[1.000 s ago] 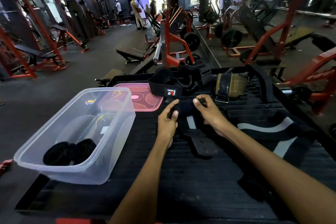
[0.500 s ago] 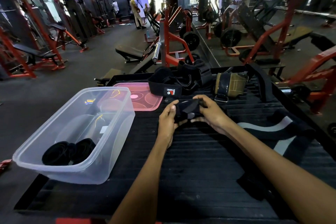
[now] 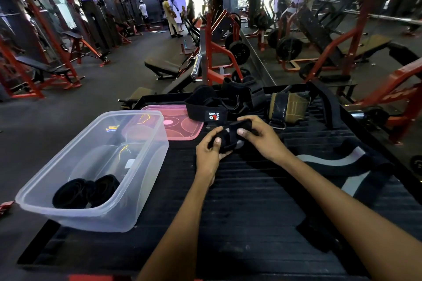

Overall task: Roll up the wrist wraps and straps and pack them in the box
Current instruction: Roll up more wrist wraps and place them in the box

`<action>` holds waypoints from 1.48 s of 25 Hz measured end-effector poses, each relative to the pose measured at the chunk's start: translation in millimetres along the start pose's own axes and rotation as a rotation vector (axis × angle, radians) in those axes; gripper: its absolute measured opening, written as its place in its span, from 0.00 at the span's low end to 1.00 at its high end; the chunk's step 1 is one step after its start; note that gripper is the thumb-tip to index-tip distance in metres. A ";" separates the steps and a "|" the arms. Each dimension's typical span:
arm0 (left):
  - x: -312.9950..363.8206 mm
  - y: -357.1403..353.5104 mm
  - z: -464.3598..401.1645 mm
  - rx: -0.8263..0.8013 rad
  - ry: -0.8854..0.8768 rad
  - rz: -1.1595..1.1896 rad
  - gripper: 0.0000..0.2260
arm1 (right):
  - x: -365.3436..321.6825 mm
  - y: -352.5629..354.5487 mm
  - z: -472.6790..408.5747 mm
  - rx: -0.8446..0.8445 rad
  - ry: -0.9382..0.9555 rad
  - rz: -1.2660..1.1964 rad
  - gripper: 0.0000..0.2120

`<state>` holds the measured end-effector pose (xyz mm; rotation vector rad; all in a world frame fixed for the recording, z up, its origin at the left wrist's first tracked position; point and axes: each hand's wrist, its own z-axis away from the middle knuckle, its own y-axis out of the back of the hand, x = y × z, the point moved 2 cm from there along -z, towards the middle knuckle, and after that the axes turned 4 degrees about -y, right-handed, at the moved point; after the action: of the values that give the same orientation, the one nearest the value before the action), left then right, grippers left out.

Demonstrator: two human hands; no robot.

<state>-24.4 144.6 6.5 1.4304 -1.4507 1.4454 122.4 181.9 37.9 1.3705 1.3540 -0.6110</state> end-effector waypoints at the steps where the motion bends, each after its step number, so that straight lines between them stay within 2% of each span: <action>1: 1.1 -1.4 1.5 -0.019 -0.003 -0.023 0.12 | 2.2 -0.5 0.2 0.049 0.002 0.014 0.08; 4: 3.3 -5.2 5.0 -0.095 -0.010 -0.093 0.15 | 5.8 -4.3 1.2 0.139 -0.020 0.051 0.07; 7: 0.9 -5.9 4.9 -0.129 -0.018 -0.152 0.17 | 5.3 -4.9 3.8 0.185 -0.035 0.027 0.01; 12: -1.3 -7.5 7.2 -0.183 -0.062 -0.267 0.20 | 10.4 2.5 0.6 0.228 -0.128 -0.032 0.12; 14: -3.5 -6.0 6.0 -0.204 -0.106 -0.329 0.21 | 10.9 3.5 -1.6 0.173 -0.099 0.169 0.09; 16: -3.7 -5.4 4.2 -0.201 -0.128 -0.389 0.21 | 6.7 4.6 -1.8 0.092 -0.139 0.293 0.10; 21: -1.3 -9.0 7.0 -0.163 -0.042 -0.274 0.15 | -1.4 9.9 3.0 -0.133 -0.399 0.225 0.24; 25: 0.2 -5.8 4.3 -0.072 0.044 -0.174 0.13 | -3.6 17.9 2.0 -0.280 -0.354 0.209 0.18; 27: 5.0 -4.9 5.2 -0.006 0.111 -0.046 0.13 | -8.1 19.7 1.5 -0.342 -0.323 0.051 0.23; 30: 10.2 -1.7 9.7 -0.006 0.193 0.008 0.16 | -11.3 15.1 4.7 -0.305 -0.282 -0.065 0.24; 33: 18.6 10.0 15.4 -0.038 0.209 -0.322 0.13 | -13.7 3.3 9.2 -0.208 -0.251 -0.122 0.18; 35: 32.6 23.2 28.1 -0.078 0.106 -0.691 0.12 | -15.3 -4.2 10.4 -0.129 -0.241 -0.170 0.17; 37: 41.2 40.2 52.7 -0.125 0.050 -1.098 0.17 | -20.6 -12.3 13.6 -0.083 -0.218 -0.145 0.18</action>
<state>-57.9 76.5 24.6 1.6635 -0.4875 0.6543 110.7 159.2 48.3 1.1117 1.2941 -0.7694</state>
